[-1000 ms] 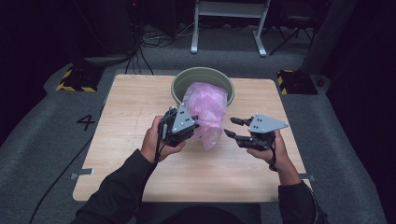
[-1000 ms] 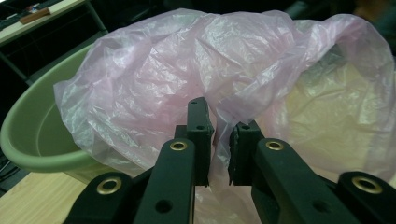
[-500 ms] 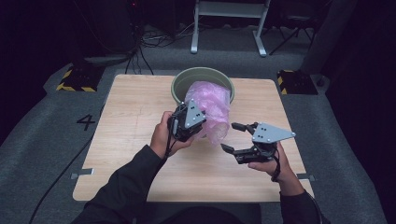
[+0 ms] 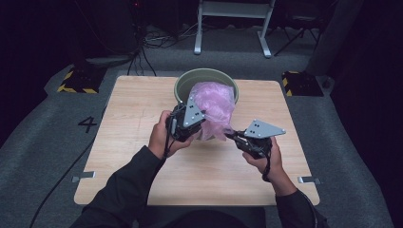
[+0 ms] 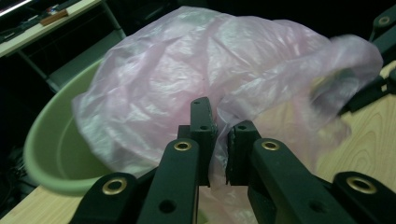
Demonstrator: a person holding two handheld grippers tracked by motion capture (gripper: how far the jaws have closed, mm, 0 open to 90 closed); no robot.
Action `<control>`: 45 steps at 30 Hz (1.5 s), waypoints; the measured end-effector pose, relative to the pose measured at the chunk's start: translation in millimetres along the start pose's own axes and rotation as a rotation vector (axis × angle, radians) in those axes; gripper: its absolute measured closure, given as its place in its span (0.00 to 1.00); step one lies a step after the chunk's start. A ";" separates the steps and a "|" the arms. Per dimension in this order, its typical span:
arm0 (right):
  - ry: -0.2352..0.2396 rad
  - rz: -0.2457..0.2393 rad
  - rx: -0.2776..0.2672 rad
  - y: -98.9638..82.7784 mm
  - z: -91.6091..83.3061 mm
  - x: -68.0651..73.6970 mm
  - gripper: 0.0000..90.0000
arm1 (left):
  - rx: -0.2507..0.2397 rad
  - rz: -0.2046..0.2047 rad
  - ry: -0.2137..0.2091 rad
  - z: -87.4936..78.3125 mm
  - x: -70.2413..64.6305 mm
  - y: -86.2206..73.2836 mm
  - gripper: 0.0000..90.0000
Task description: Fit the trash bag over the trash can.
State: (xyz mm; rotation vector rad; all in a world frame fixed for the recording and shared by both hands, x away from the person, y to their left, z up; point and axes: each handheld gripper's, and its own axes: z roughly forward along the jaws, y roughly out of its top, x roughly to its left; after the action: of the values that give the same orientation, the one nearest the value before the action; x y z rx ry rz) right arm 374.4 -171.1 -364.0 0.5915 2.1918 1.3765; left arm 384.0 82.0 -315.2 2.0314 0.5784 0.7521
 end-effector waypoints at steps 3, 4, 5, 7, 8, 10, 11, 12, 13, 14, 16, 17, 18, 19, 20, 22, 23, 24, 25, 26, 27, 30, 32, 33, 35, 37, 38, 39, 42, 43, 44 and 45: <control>-0.040 0.012 -0.004 -2.6 -5.5 -12.1 1.00 | 0.011 -0.008 -0.009 -2.6 8.3 -0.3 0.94; -0.060 0.011 -0.006 -3.0 -7.3 -16.0 1.00 | 0.019 0.000 -0.002 -2.2 10.0 -0.1 0.94; -0.083 0.011 -0.006 -3.2 -8.9 -19.8 1.00 | 0.025 0.001 0.000 -1.7 10.8 0.1 0.94; -0.110 0.018 -0.009 -3.2 -11.0 -26.3 0.99 | 0.030 -0.002 0.001 -0.1 13.1 0.7 0.94; -0.126 0.018 -0.009 -3.0 -11.8 -29.8 0.99 | 0.031 -0.002 -0.003 1.1 13.8 1.1 0.94; -0.150 0.019 -0.012 -1.7 -13.0 -36.0 0.99 | 0.033 0.000 -0.005 2.5 13.9 1.6 0.94; -0.167 0.020 -0.014 -0.6 -13.3 -38.7 0.99 | 0.031 0.000 -0.007 3.3 13.9 1.7 0.94; -0.182 0.015 -0.015 0.7 -13.3 -41.5 0.98 | 0.029 -0.002 -0.013 4.1 14.0 1.8 0.94; -0.197 0.010 -0.013 2.2 -13.1 -44.0 0.95 | 0.023 -0.009 -0.020 5.1 14.3 1.9 0.94; -0.218 0.008 -0.013 3.6 -12.7 -46.2 0.86 | 0.019 -0.017 -0.028 6.8 14.5 2.3 0.94; -0.265 0.017 -0.019 6.8 -11.3 -49.9 0.70 | 0.021 -0.020 -0.036 10.1 14.0 3.6 0.96; -0.264 0.018 -0.030 8.3 -11.2 -49.7 0.64 | 0.023 -0.018 -0.032 11.7 13.1 4.3 0.96; -0.260 0.016 -0.038 8.9 -11.3 -48.1 0.60 | 0.026 -0.017 -0.028 13.2 12.1 4.8 0.96; -0.256 0.009 -0.041 9.0 -11.4 -45.6 0.58 | 0.029 -0.012 -0.025 14.1 11.6 5.2 0.96; -0.248 -0.001 -0.043 8.6 -11.4 -43.7 0.56 | 0.031 -0.012 -0.023 15.3 11.1 5.5 0.96; -0.229 -0.019 -0.044 6.5 -11.0 -38.8 0.51 | 0.041 -0.004 -0.021 17.2 10.8 5.9 0.96; -0.221 -0.021 -0.043 5.2 -10.7 -36.8 0.49 | 0.040 -0.003 -0.024 17.5 10.8 5.9 0.96; -0.212 -0.021 -0.044 4.5 -11.0 -36.0 0.47 | 0.039 -0.005 -0.026 17.9 11.0 5.9 0.96; -0.198 -0.015 -0.049 3.5 -11.9 -34.5 0.45 | 0.043 -0.002 -0.023 17.9 11.4 6.1 0.96; -0.189 -0.009 -0.054 3.1 -13.1 -33.4 0.43 | 0.045 -0.002 -0.019 18.0 11.5 6.1 0.96; -0.182 -0.008 -0.057 2.9 -14.3 -32.6 0.41 | 0.042 -0.011 -0.017 18.4 11.3 6.0 0.96; -0.170 -0.013 -0.079 2.5 -22.8 -26.7 0.35 | 0.046 -0.016 -0.022 19.4 12.3 5.6 0.96; -0.155 -0.011 -0.097 3.6 -29.1 -22.1 0.35 | 0.047 -0.021 -0.021 20.3 12.2 5.4 0.96; -0.158 -0.017 -0.100 4.5 -31.3 -19.8 0.35 | 0.048 -0.020 -0.019 20.6 12.5 5.5 0.96; -0.144 -0.036 -0.124 7.1 -37.8 -12.8 0.39 | 0.049 -0.022 -0.019 21.2 11.9 5.6 0.96; -0.130 -0.054 -0.132 9.7 -40.5 -6.7 0.46 | 0.052 -0.016 -0.017 21.5 11.2 5.9 0.96; -0.126 -0.065 -0.130 10.6 -40.9 -4.6 0.50 | 0.049 -0.016 -0.017 21.6 10.9 6.0 0.96; -0.112 -0.078 -0.130 11.7 -40.9 -1.0 0.52 | 0.048 -0.017 -0.017 21.7 10.8 6.1 0.96; -0.062 -0.083 -0.122 11.7 -36.7 5.9 0.56 | 0.047 -0.021 -0.019 22.4 10.1 6.1 0.96; -0.054 -0.099 -0.112 11.3 -33.7 8.9 0.56 | 0.048 -0.021 -0.023 23.0 9.9 6.1 0.96; -0.047 -0.111 -0.101 10.6 -29.6 11.8 0.57 | 0.049 -0.023 -0.024 23.3 9.7 6.0 0.96; -0.038 -0.113 -0.095 10.2 -27.0 12.8 0.57 | 0.048 -0.022 -0.026 23.6 9.4 5.9 0.96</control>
State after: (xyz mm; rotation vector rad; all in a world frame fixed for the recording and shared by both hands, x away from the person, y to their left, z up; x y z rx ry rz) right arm 349.0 -178.5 -346.7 0.4488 2.0838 1.3899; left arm 407.8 71.6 -317.9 2.0725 0.6089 0.7040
